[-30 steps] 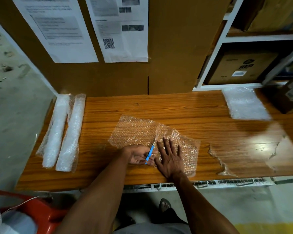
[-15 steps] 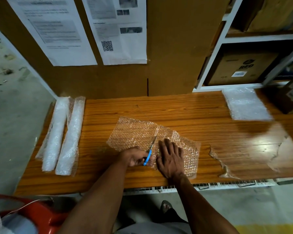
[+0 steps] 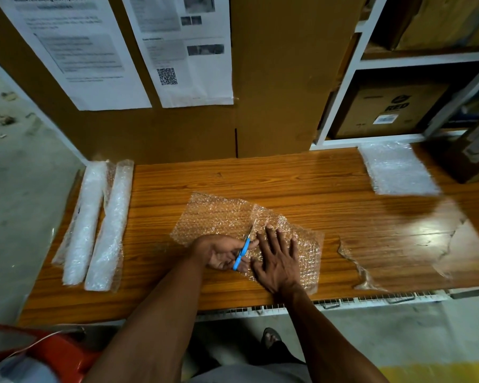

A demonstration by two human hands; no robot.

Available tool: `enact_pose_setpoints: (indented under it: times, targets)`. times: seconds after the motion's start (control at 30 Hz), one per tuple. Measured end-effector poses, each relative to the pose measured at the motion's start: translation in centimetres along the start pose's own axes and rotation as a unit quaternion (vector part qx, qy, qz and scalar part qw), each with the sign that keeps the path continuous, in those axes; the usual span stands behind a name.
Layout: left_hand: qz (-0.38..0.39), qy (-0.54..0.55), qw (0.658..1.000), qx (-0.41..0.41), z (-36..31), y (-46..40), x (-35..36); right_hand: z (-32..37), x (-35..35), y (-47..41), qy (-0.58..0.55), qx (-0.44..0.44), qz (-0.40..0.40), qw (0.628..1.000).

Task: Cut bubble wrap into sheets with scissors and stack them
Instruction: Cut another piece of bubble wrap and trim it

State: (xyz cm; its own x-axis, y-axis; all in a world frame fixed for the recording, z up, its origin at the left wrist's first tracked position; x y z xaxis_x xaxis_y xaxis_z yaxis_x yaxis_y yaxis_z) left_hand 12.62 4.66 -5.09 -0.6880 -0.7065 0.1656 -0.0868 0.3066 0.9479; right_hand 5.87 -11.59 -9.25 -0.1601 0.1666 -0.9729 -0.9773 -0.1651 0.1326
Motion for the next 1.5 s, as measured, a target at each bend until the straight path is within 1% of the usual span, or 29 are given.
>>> enact_pose_setpoints:
  times: [0.23,0.5,0.7,0.83,1.0,1.2,1.5]
  targets:
    - [-0.037,0.007,0.999,0.031,-2.1,-0.1,0.0,0.0,-0.2,0.3,-0.015,0.011,0.009,1.000]
    - [-0.100,0.005,0.995,0.032,-1.6,-1.9,-0.7,-0.1,-0.4,0.5,-0.023,0.015,0.014,1.000]
    - [-0.098,0.020,0.994,0.036,-1.7,-1.7,-0.9,-0.8,-1.6,-0.7,-0.035,0.036,-0.016,0.999]
    - [-0.090,0.005,0.996,0.020,-1.9,-2.0,-1.1,-1.9,-1.3,-1.1,-0.014,0.020,0.008,1.000]
    - [-0.077,-0.017,0.997,0.000,-2.5,-1.3,-0.4,-1.9,-1.0,-0.5,-0.012,0.025,0.023,0.999]
    - [-0.085,-0.018,0.996,0.011,-3.8,-1.1,0.5,-2.0,-0.9,-0.1,-0.017,0.026,0.010,0.999]
    - [-0.109,-0.014,0.993,0.032,-5.5,-1.0,0.5,-2.1,-0.7,-0.2,-0.020,0.023,0.016,0.999]
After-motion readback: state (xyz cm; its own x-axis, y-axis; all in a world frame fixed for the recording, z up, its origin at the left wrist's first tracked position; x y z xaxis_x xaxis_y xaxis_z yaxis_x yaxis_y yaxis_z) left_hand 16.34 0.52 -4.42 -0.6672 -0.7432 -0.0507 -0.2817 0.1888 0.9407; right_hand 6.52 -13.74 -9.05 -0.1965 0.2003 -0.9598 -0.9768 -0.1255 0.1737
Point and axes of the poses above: each hand's wrist, its own y-axis away from the middle knuckle, its own x-axis out of the palm, z = x × y, the point moved 5 cm from there along -y, towards the middle knuckle, and after that the axes turned 10 degrees about -x, right-handed, at the moved point
